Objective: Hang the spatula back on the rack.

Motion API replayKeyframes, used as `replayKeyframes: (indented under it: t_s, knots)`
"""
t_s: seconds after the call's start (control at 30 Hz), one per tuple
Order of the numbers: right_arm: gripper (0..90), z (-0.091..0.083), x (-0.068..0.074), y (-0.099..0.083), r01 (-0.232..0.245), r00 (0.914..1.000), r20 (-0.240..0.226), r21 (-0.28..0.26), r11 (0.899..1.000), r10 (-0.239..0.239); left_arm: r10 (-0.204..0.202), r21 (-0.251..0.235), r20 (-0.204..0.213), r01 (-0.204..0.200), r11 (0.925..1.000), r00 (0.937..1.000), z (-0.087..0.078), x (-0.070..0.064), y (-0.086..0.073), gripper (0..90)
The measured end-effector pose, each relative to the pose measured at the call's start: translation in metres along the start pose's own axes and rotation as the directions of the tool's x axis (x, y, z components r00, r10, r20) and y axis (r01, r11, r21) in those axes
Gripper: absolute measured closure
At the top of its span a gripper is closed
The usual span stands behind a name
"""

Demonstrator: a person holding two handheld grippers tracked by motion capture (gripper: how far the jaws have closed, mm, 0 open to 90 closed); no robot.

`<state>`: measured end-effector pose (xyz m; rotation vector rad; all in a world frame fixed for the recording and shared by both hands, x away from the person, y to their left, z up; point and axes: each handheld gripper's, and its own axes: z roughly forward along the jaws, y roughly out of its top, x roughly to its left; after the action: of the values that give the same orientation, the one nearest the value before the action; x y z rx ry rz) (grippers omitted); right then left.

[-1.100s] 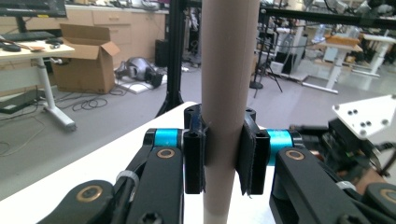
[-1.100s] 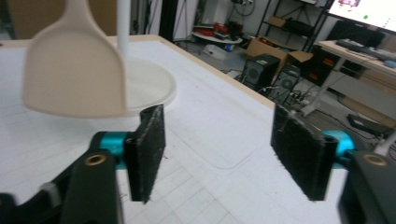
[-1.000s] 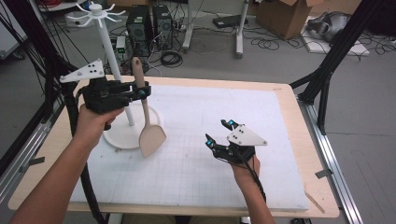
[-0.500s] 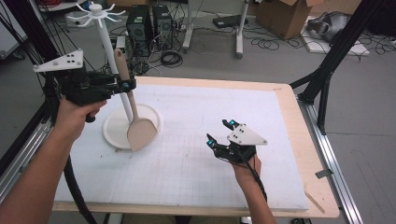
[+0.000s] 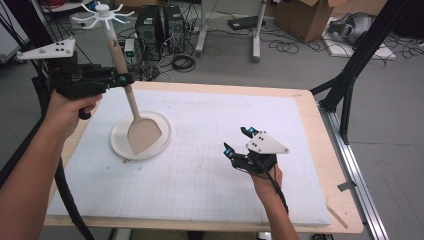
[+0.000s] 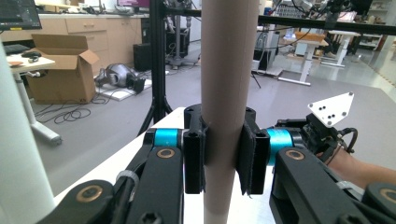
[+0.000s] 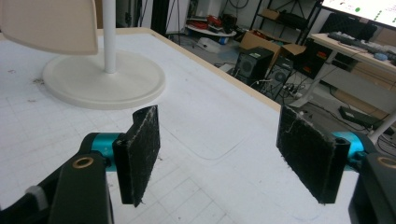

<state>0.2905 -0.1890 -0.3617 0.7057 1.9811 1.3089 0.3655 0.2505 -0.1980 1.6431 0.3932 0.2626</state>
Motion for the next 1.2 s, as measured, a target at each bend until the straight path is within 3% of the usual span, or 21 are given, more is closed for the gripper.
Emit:
replayKeyframes:
  t_s: [0.27,0.63,0.83,1.07,1.2]
  knots:
    - [29.5,0.001,0.001,0.001,0.004,1.0000,0.000,0.003,1.000,-0.004,-0.015,-0.006,0.000,0.015,0.9999,0.9999,-0.001,0.010,0.012,74.6]
    - [29.5,0.001,0.003,0.003,0.007,0.9998,-0.021,-0.015,1.000,-0.008,-0.070,-0.019,-0.017,0.070,0.9974,0.9974,-0.002,0.026,0.009,74.6]
    - [29.5,0.001,0.003,0.003,0.011,0.9994,-0.032,-0.021,1.000,-0.012,-0.081,-0.024,-0.040,0.080,0.9965,0.9959,-0.001,0.029,0.007,74.5]
    - [29.4,0.000,0.004,0.003,0.009,0.9993,-0.035,-0.017,1.000,-0.010,-0.126,-0.038,-0.013,0.125,0.9914,0.9920,-0.001,0.035,0.005,74.5]
    - [29.5,0.001,0.005,0.003,0.013,0.9992,-0.037,-0.017,1.000,-0.013,-0.143,-0.044,-0.025,0.142,0.9889,0.9894,0.000,0.038,0.002,74.5]
